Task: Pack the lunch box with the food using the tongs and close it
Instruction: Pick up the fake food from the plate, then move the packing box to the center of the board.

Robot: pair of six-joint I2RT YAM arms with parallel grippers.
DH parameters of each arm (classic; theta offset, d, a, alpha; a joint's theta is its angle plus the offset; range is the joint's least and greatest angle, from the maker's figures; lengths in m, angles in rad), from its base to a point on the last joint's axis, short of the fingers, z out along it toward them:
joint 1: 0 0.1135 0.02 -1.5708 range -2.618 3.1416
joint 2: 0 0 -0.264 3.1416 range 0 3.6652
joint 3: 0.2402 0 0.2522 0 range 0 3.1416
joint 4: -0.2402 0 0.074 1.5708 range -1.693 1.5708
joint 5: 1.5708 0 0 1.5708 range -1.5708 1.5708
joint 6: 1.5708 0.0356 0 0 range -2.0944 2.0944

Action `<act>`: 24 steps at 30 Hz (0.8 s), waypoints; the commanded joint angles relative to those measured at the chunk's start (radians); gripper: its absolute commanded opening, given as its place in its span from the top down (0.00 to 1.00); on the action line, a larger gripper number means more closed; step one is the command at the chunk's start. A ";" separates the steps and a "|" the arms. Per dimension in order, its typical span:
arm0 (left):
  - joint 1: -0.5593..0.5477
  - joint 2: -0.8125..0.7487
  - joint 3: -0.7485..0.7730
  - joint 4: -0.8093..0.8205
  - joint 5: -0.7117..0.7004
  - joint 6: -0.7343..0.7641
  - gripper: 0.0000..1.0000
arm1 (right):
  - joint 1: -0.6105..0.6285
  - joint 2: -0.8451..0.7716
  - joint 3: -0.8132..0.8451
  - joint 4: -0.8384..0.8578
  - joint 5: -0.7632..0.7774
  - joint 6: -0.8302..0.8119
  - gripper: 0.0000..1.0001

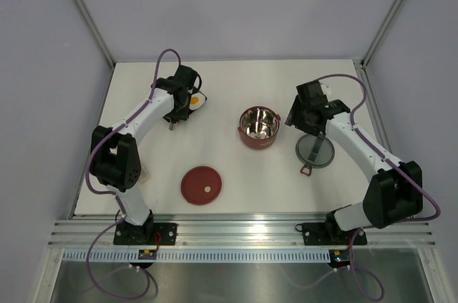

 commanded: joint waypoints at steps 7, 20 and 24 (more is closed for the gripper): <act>0.005 -0.099 0.054 -0.005 -0.003 -0.006 1.00 | -0.077 0.010 -0.102 0.060 -0.044 0.039 0.87; 0.005 -0.170 0.089 -0.018 0.052 -0.015 1.00 | -0.012 0.130 -0.100 0.169 -0.165 0.088 0.96; 0.005 -0.188 0.109 -0.033 0.060 -0.006 1.00 | 0.017 0.219 -0.056 0.197 -0.200 0.106 0.97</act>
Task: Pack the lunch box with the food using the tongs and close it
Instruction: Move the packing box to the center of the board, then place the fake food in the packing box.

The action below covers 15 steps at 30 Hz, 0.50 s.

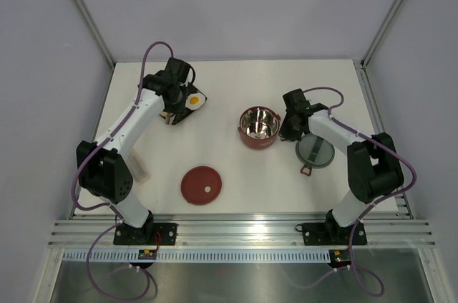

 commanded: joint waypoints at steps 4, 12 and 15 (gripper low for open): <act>0.002 -0.090 0.076 0.001 0.071 0.014 1.00 | 0.084 0.099 0.117 0.062 -0.062 0.041 0.97; -0.006 -0.137 0.072 -0.016 0.131 0.014 1.00 | 0.121 0.202 0.249 0.082 -0.137 0.052 0.97; -0.018 -0.151 0.069 -0.016 0.154 0.012 1.00 | 0.124 0.220 0.269 0.099 -0.173 0.041 0.97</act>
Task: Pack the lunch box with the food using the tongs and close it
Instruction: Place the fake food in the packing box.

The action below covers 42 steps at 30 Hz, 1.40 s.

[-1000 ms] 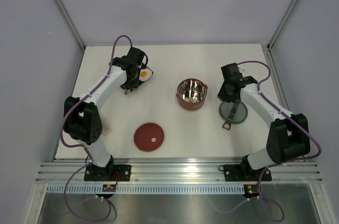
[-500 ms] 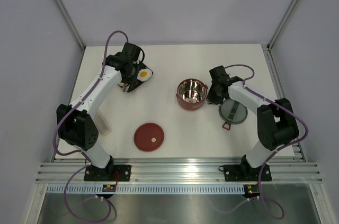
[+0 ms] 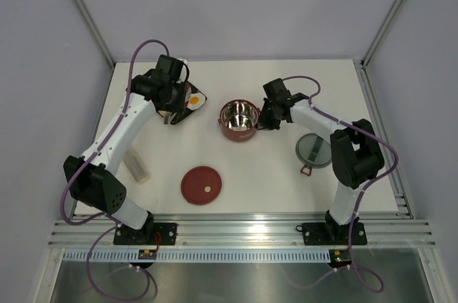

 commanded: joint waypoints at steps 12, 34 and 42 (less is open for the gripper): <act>-0.081 -0.071 0.056 0.023 0.108 -0.008 1.00 | 0.043 0.065 0.122 0.013 -0.120 -0.067 0.96; -0.196 0.018 0.025 0.137 0.326 -0.075 0.95 | -0.053 -0.314 -0.119 -0.135 0.163 -0.093 0.88; -0.197 0.044 0.007 0.152 0.329 -0.077 0.69 | -0.055 -0.341 -0.137 -0.150 0.179 -0.095 0.85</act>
